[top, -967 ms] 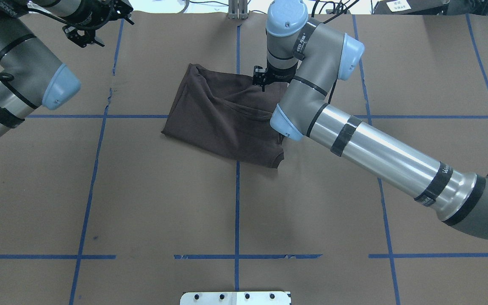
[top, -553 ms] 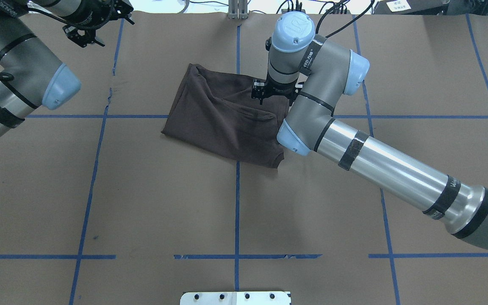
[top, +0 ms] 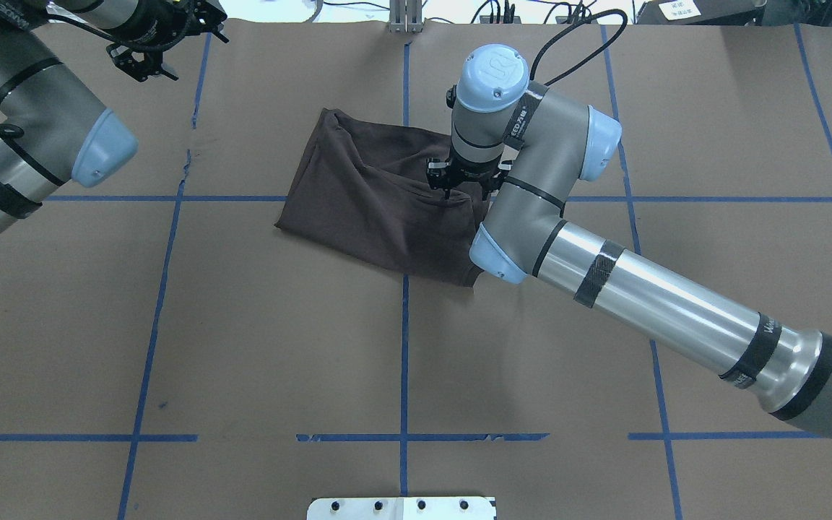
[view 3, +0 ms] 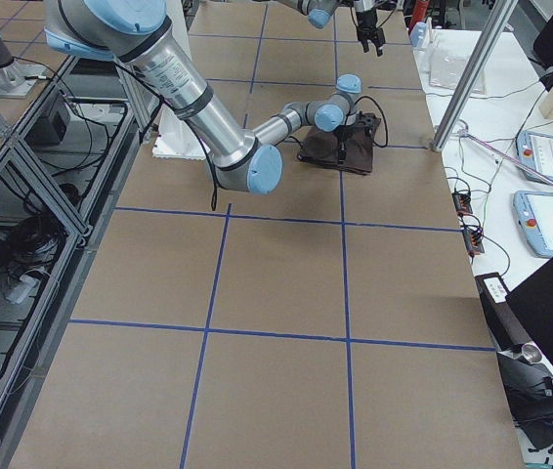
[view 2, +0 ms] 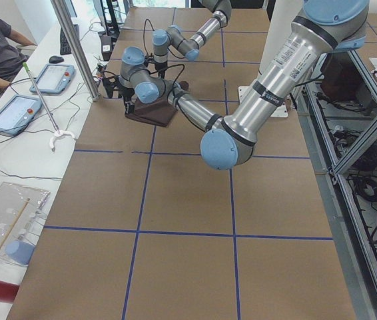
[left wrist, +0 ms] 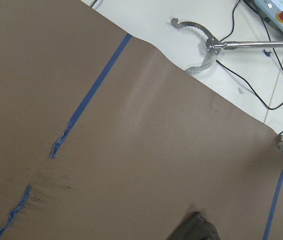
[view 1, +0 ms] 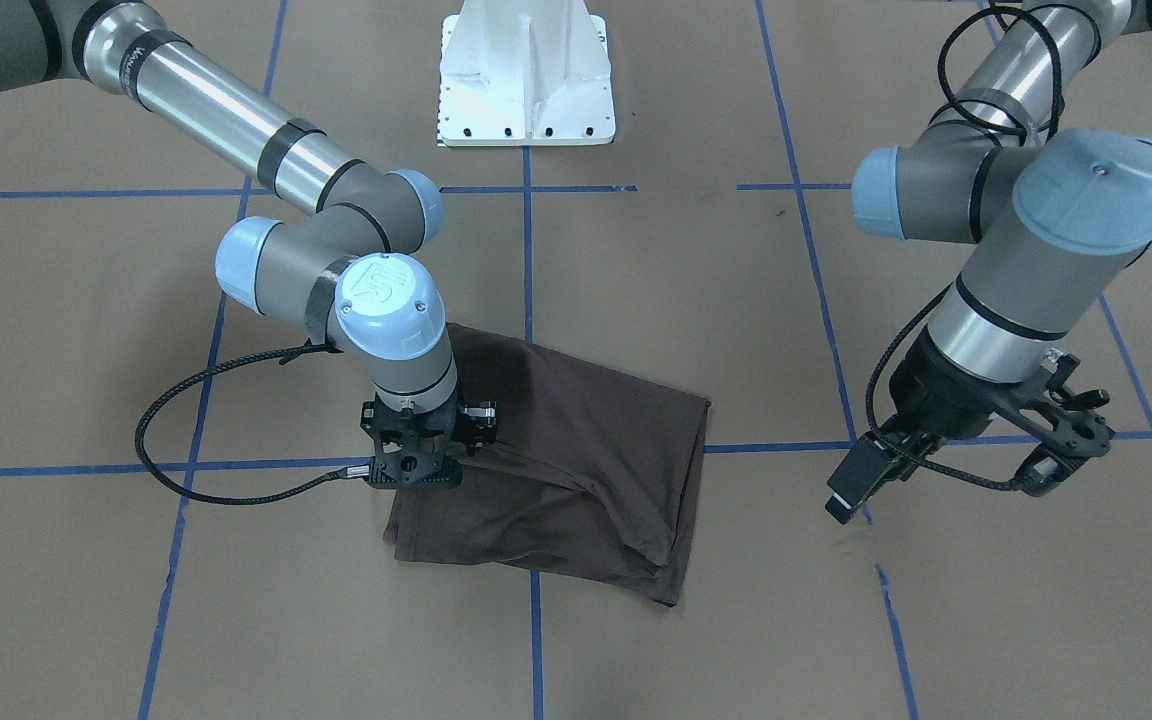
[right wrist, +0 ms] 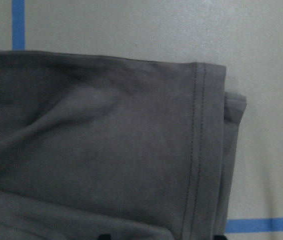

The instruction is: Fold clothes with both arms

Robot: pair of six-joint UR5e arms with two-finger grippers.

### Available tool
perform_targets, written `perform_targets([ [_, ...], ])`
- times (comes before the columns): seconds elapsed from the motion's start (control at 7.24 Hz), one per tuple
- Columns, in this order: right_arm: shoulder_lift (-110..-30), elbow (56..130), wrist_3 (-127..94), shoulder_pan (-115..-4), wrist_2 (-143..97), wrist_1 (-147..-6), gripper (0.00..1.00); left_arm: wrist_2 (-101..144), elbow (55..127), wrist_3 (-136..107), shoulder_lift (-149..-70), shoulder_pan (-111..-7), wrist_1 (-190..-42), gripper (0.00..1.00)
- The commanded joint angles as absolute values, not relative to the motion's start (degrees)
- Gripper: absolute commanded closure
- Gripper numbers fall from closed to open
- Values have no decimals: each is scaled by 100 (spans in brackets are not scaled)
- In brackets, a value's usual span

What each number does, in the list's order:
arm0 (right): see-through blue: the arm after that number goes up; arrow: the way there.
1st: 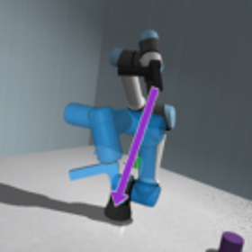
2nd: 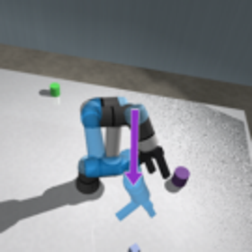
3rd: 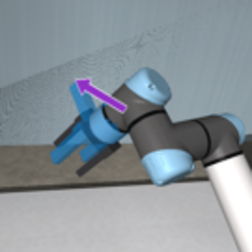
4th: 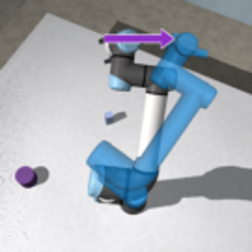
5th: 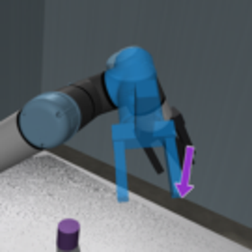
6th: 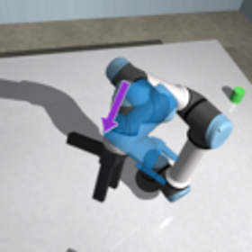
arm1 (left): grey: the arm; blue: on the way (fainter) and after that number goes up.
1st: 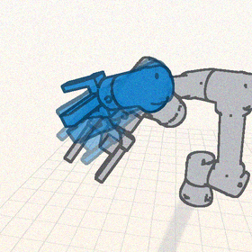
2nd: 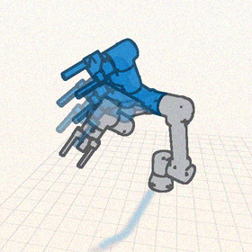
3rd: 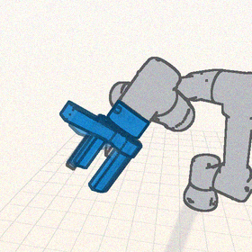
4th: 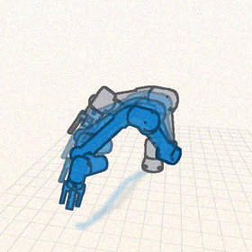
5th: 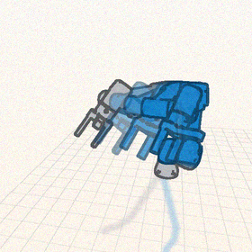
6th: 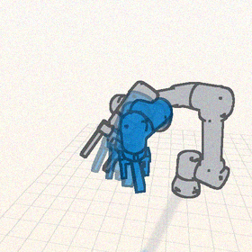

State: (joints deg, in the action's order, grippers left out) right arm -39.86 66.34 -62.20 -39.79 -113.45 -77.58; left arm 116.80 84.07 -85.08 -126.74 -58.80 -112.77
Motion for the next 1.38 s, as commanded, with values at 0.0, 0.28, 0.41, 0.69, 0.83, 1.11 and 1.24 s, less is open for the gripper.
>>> perform_targets([
  [0.0,-3999,6636,-6196,-3929,-11347,-7761,56,11689,8402,-8508,-12674,-5880,-11276,0],
  [0.28,-4008,6609,-6179,-3920,-11347,-7770,56,11689,8411,-8517,-12674,-5880,-11276,0],
  [0.41,-4008,6601,-6179,-3929,-11347,-7770,64,11689,8411,-8517,-12683,-5880,-11276,0],
  [0.69,-4017,6583,-6100,-3972,-11347,-7778,100,11750,8411,-8525,-12683,-5880,-11285,0],
  [0.83,-4017,6583,-6074,-4007,-11347,-7778,100,11760,8411,-8525,-12683,-5880,-11285,0],
  [1.11,-4008,6583,-6012,-4069,-11347,-7787,100,11760,8411,-8534,-12683,-5880,-11285,0],
  [1.24,-3990,6592,-5994,-4226,-11408,-7787,100,11760,8411,-8534,-12683,-5880,-11285,0],
])
